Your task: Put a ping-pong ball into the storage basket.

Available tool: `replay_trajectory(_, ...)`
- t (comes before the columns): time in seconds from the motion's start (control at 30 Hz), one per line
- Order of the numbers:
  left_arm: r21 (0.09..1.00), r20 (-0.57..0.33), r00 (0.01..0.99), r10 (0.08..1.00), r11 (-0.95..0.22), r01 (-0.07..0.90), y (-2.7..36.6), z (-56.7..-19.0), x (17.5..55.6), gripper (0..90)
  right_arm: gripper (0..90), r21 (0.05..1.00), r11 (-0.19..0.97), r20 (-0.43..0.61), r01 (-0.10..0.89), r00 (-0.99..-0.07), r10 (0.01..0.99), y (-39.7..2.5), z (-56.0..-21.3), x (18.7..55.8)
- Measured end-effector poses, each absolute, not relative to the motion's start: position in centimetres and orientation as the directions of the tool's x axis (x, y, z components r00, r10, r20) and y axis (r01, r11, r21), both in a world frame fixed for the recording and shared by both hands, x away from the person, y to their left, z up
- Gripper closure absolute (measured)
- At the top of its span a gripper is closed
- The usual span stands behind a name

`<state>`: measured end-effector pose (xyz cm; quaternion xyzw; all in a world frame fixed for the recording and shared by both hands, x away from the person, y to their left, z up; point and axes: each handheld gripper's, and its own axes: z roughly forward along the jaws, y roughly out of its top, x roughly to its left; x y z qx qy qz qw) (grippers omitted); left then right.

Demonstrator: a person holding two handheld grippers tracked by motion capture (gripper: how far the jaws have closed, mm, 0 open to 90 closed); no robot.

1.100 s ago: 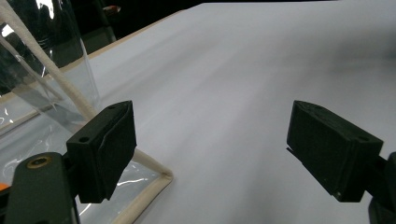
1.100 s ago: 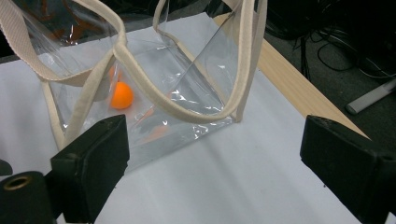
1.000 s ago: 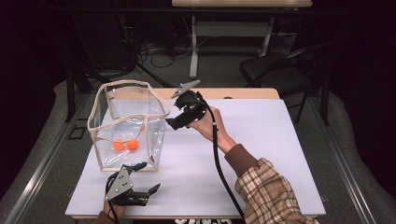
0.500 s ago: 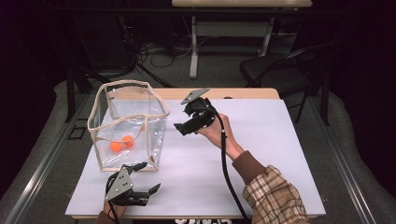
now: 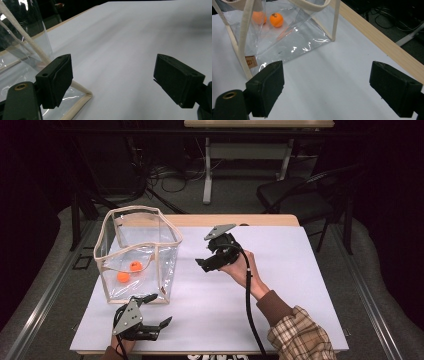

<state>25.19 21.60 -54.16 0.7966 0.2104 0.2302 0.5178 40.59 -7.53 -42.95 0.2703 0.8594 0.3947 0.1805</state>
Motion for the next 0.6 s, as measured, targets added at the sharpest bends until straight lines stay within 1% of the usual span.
replay_trajectory(0.6, 0.922, 0.148, 0.808, 0.57, -0.375, 0.095, 21.5, -54.2, 25.3, 15.8, 9.6, 0.775, 0.536, -0.095, 0.334, -0.777, 0.622, -10.0, -44.4, 38.5)
